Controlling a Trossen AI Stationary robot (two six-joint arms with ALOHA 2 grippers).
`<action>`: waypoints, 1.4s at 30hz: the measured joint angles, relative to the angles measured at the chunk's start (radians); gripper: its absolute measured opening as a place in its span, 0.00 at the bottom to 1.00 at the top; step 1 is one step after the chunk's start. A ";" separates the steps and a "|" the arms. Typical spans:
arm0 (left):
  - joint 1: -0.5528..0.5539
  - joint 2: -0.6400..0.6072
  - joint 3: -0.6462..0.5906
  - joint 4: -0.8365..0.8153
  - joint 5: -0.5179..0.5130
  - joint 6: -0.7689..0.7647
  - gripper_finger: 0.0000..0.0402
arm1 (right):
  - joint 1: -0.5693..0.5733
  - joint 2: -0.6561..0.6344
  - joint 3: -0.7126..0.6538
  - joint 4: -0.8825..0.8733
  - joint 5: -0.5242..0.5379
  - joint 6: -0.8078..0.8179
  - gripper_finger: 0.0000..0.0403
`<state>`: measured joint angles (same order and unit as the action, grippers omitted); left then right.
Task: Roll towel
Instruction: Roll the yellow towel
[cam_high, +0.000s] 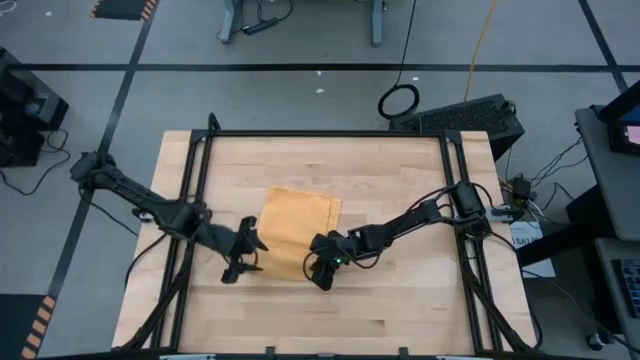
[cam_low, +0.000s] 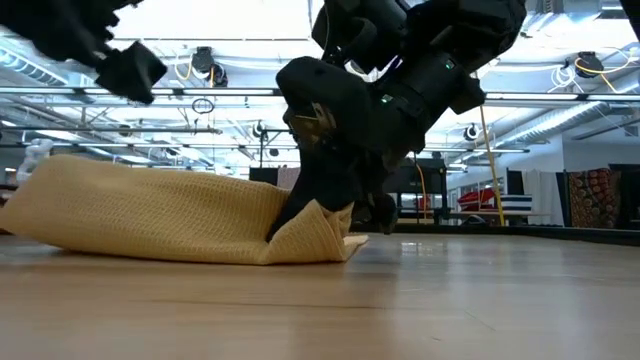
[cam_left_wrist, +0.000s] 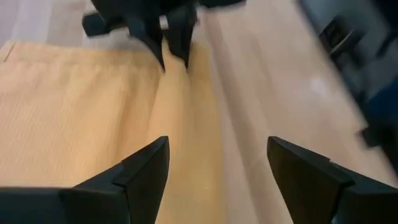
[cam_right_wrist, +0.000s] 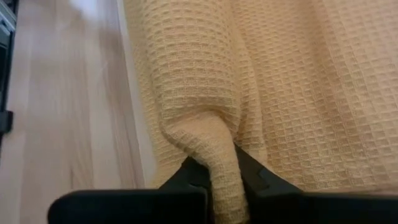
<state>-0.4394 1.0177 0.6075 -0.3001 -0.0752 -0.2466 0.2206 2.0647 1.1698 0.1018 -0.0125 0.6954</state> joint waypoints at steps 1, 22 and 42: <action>-0.026 0.019 -0.001 -0.005 -0.036 0.001 0.68 | -0.004 0.000 0.000 0.000 -0.007 0.007 0.03; -0.105 0.462 -0.001 0.083 -0.281 0.002 0.99 | -0.097 0.001 -0.001 -0.003 -0.244 0.093 0.03; 0.064 0.405 -0.003 0.099 0.074 -0.039 0.05 | -0.097 -0.154 -0.003 -0.181 -0.303 -0.099 0.39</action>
<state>-0.3753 1.4223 0.6041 -0.2012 -0.0008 -0.2858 0.1234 1.9106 1.1671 -0.0795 -0.3157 0.5968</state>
